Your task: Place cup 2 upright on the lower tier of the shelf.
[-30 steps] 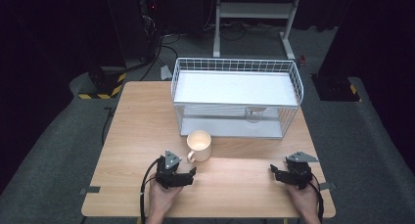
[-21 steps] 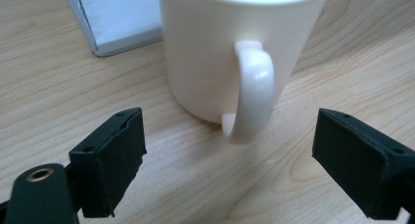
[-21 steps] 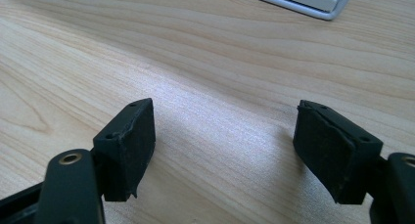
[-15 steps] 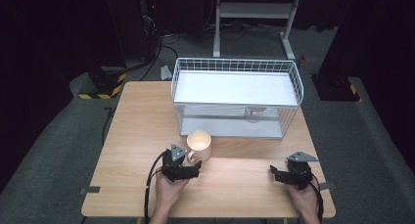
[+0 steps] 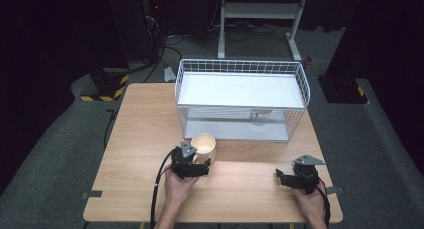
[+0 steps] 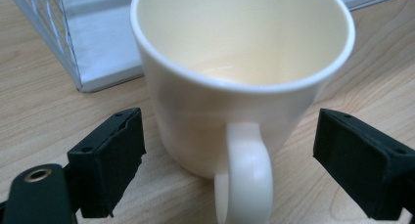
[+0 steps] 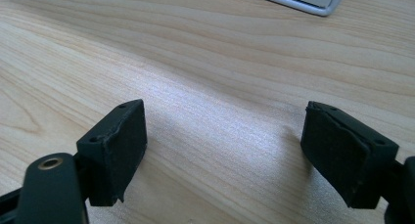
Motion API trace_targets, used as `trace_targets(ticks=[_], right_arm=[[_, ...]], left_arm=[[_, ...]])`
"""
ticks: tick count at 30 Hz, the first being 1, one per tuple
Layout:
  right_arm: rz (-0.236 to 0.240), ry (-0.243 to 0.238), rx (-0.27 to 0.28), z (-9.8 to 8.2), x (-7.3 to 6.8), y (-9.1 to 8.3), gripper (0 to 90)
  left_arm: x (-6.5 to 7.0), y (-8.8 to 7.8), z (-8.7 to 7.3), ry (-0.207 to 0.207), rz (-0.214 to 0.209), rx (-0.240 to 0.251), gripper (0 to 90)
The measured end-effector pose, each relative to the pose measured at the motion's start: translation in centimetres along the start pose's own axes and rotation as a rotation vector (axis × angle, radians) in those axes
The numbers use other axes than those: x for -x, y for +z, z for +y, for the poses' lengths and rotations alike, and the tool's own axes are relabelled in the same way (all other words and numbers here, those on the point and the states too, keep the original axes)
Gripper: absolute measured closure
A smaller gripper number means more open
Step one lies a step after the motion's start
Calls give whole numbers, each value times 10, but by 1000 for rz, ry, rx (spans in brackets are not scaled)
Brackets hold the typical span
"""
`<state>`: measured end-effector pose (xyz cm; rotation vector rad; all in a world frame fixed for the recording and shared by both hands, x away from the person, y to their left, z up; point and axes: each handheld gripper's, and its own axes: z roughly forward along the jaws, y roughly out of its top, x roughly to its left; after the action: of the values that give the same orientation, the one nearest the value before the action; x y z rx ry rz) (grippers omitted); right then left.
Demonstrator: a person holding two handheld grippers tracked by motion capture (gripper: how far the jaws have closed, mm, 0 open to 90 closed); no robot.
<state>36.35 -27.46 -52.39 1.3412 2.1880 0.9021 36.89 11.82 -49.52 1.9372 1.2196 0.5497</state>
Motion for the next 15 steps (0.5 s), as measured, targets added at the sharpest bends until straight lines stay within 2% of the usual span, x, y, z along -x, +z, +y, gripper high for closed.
trace_targets(ticks=[6,8,15], right_arm=[[-3,1,-3,0,0,0,160],[-5,2,-4,0,0,0,155],[-5,2,-4,0,0,0,155]], left_arm=[[0,5,6,5,4,8,123],[0,8,6,-10,-3,3,121],[-1,12,6,-12,-6,3,108]])
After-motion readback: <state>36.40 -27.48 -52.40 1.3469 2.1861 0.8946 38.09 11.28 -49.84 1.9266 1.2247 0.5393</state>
